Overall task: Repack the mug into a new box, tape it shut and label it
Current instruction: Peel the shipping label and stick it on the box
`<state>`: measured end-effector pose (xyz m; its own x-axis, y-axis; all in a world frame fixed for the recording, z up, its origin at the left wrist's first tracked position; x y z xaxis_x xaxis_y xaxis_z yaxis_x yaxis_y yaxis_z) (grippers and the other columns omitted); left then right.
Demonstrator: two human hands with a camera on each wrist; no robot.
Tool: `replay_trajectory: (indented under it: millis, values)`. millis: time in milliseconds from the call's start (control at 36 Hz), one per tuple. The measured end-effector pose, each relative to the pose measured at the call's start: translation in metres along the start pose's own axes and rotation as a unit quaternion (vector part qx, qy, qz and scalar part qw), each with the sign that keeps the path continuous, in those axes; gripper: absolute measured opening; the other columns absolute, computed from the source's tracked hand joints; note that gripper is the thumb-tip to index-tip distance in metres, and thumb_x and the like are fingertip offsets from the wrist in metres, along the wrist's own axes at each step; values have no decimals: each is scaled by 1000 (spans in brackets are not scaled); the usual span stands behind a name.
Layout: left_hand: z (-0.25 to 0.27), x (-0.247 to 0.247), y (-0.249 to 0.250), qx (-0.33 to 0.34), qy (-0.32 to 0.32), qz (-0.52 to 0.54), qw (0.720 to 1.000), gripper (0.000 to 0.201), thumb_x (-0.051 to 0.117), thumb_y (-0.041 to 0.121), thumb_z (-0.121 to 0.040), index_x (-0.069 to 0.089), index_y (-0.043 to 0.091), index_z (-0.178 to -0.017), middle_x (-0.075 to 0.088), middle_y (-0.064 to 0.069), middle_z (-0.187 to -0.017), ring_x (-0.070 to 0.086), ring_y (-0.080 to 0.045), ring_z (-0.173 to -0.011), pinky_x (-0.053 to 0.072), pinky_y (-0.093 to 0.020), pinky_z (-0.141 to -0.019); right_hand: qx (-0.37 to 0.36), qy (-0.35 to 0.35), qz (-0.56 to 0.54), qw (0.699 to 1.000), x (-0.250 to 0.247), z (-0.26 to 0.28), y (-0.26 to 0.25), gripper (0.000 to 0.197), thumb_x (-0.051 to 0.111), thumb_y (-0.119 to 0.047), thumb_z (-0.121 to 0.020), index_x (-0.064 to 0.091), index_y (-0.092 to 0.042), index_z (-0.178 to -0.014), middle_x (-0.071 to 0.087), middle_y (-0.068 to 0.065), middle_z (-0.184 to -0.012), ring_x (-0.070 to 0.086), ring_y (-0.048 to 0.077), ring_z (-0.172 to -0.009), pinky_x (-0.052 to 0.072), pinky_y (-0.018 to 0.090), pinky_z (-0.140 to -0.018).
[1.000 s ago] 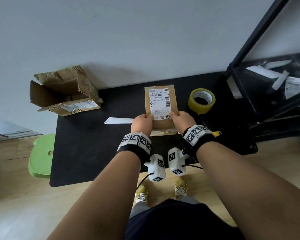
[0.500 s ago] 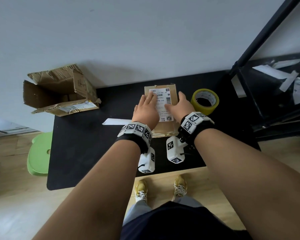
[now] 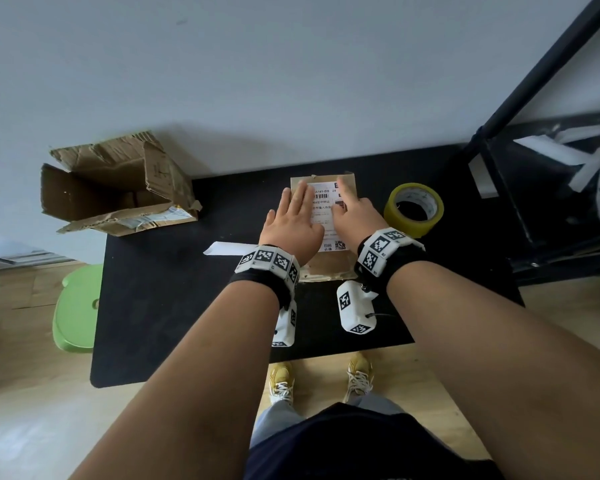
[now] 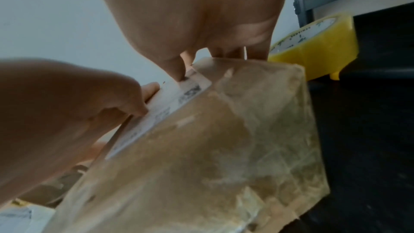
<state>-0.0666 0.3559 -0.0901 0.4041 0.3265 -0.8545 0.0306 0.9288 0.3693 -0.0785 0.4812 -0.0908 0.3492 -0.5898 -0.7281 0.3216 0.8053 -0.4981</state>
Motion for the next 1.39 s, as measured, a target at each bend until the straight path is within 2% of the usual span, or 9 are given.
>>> replay_trajectory:
  millis: [83,167,278,417,667,917,1250,1333,1389]
  values:
    - [0,-5,0,-20,0,25,999,71,31,26,-91,-2,26,-154,-13,13,-160,-11,-10,-147,7,-44,-120,1,0,-1,1000,-2,3,2,59,31,-43,-102,0,-43,-152,60,11,-109,63,19,-74,52,32,-61]
    - [3,-8,-3,-34,11,57,998,72,34,23,-90,1,26,-154,-9,14,-160,-3,-10,-148,17,-43,-119,14,22,-25,999,-5,9,10,68,39,-45,-99,-2,-37,-153,66,7,-103,68,21,-75,59,39,-69]
    - [17,-9,-17,-89,61,135,985,74,46,32,-92,7,19,-153,14,-1,-160,43,-22,-132,44,-34,-92,89,56,-61,993,-7,19,30,66,46,-52,-94,26,-14,-145,65,6,-109,67,25,-85,58,43,-75]
    - [27,-2,-30,-143,66,203,966,50,47,41,-94,42,13,-136,61,-2,-122,58,-15,-94,41,-27,-72,85,51,-66,993,-6,16,30,49,48,-51,-95,47,-12,-125,66,6,-108,65,25,-88,51,34,-67]
    - [4,-22,-48,-139,85,270,949,35,47,18,-89,54,20,-123,65,6,-112,58,-11,-86,38,-16,-57,9,32,-99,995,-10,-6,-5,39,55,-23,-93,51,-16,-131,62,5,-125,61,25,-109,50,35,-86]
    - [-27,-35,-62,-145,67,261,952,50,44,18,-97,31,15,-145,59,-3,-127,59,-22,-107,43,-29,-80,-54,18,-100,993,-14,-26,-34,42,53,-17,-95,50,-19,-137,59,1,-133,58,22,-118,48,33,-93]
    - [-29,-44,-58,-161,73,181,967,59,40,18,-100,13,21,-153,49,-6,-139,56,-26,-114,44,-34,-79,-40,40,-65,996,-21,-29,-24,47,50,-28,-98,44,-16,-144,52,5,-142,52,24,-126,42,34,-99]
    - [-26,-47,-44,-141,94,102,980,64,40,7,-95,15,19,-152,26,-9,-154,37,-30,-134,40,-39,-103,-9,92,-79,993,-35,-25,-3,41,50,-26,-98,51,-16,-138,57,6,-136,55,23,-122,45,35,-98]
    - [-23,-47,-30,-122,115,67,984,70,42,3,-91,13,17,-153,13,-5,-159,18,-26,-144,24,-39,-117,-3,123,-82,989,-49,-19,11,37,47,-21,-99,55,-15,-134,61,7,-131,58,24,-116,46,32,-91]
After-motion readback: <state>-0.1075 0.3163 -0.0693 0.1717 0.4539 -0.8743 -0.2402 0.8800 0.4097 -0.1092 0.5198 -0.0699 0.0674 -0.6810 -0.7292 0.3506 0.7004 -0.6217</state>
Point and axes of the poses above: each hand's wrist, its own z-axis away from the middle knuckle, its own x-axis out of the palm, y = z × x, the point moved 9 cm from there along -z, towards the middle knuckle
